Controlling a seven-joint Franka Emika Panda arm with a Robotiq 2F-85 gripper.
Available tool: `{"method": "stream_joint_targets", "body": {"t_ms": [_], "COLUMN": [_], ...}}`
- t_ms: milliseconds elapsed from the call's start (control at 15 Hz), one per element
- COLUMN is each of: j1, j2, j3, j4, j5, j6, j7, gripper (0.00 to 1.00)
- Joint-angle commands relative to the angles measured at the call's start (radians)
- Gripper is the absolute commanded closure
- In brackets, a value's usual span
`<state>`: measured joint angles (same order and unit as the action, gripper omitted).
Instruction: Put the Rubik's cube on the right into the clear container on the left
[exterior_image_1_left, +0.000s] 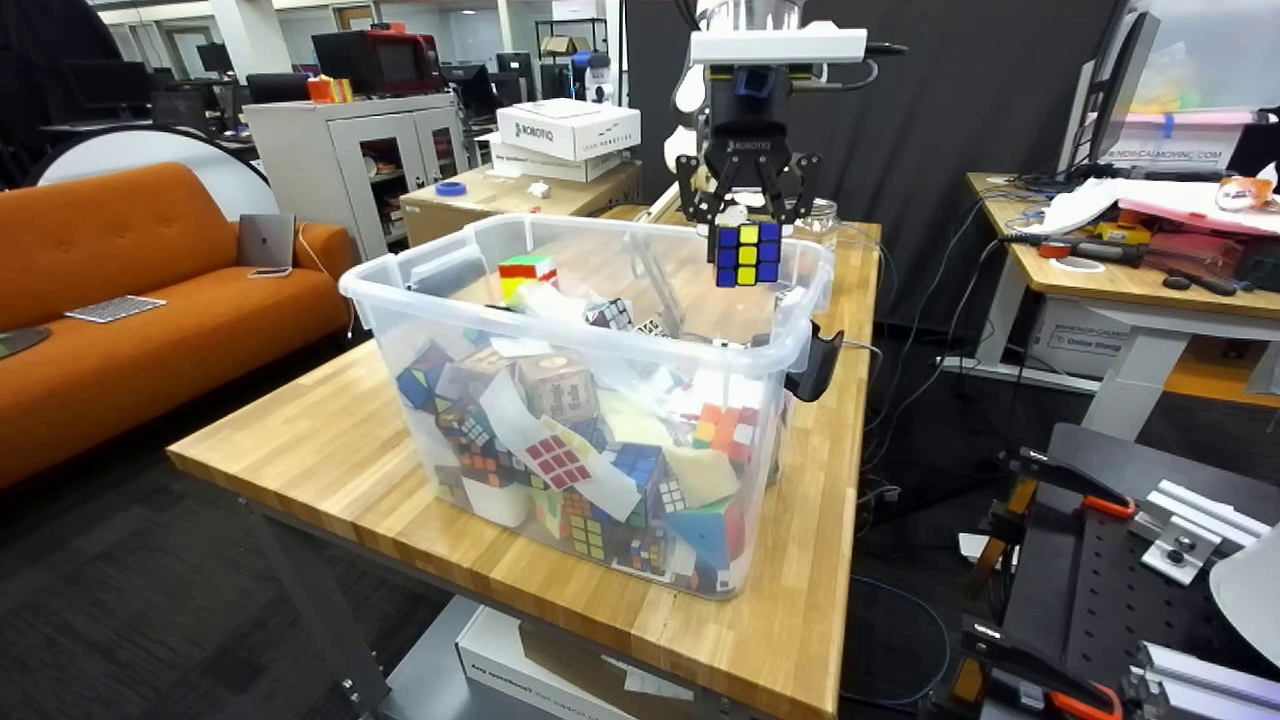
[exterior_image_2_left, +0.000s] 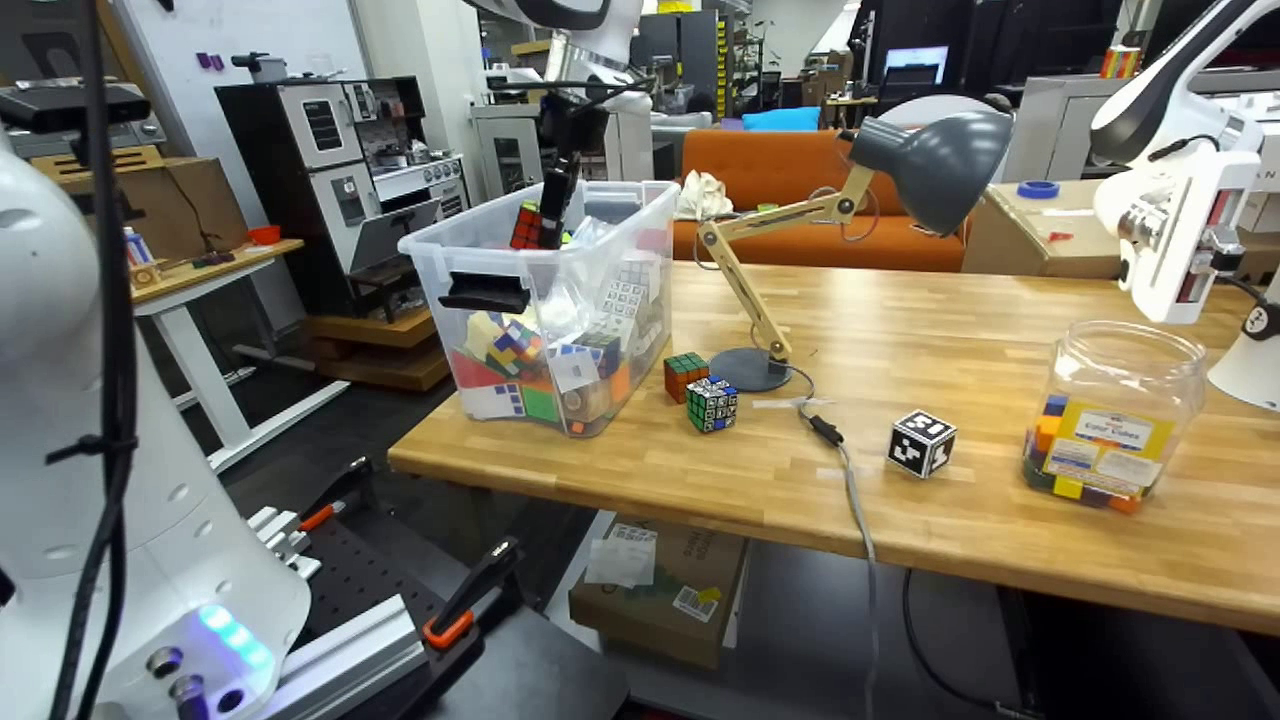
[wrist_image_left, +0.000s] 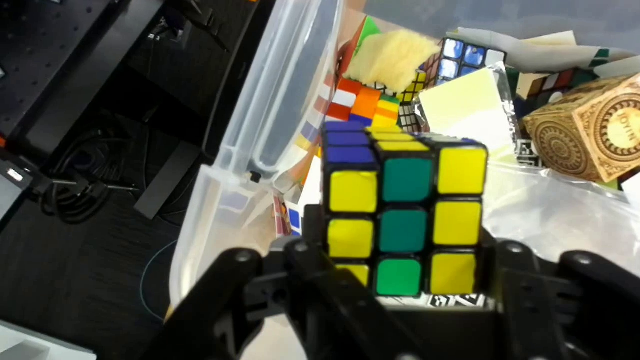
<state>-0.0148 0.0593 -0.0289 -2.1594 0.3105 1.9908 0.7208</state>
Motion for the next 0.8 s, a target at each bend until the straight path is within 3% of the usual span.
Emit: {"method": "stream_joint_targets", "body": {"t_ms": [0,333,400,467,600,733], "j1": [0.001,0.018,0.022,0.025,0.030,0.029], "j2": [0.066,0.148,0.159,0.168,0.179,0.178], "j3": [0.003,0.005,0.006,0.007,0.007,0.007], "j4": [0.034,0.069,0.074,0.079,0.088,0.092], "j5": [0.020,0.012,0.011,0.011,0.014,0.026], "j6": [-0.025,-0.033,-0.034,-0.035,-0.037,-0.035], "j7": [-0.040,-0.035,-0.033,-0.032,-0.028,-0.038], "gripper": [0.62,0.62,0.57,0.34,0.08,0.00]}}
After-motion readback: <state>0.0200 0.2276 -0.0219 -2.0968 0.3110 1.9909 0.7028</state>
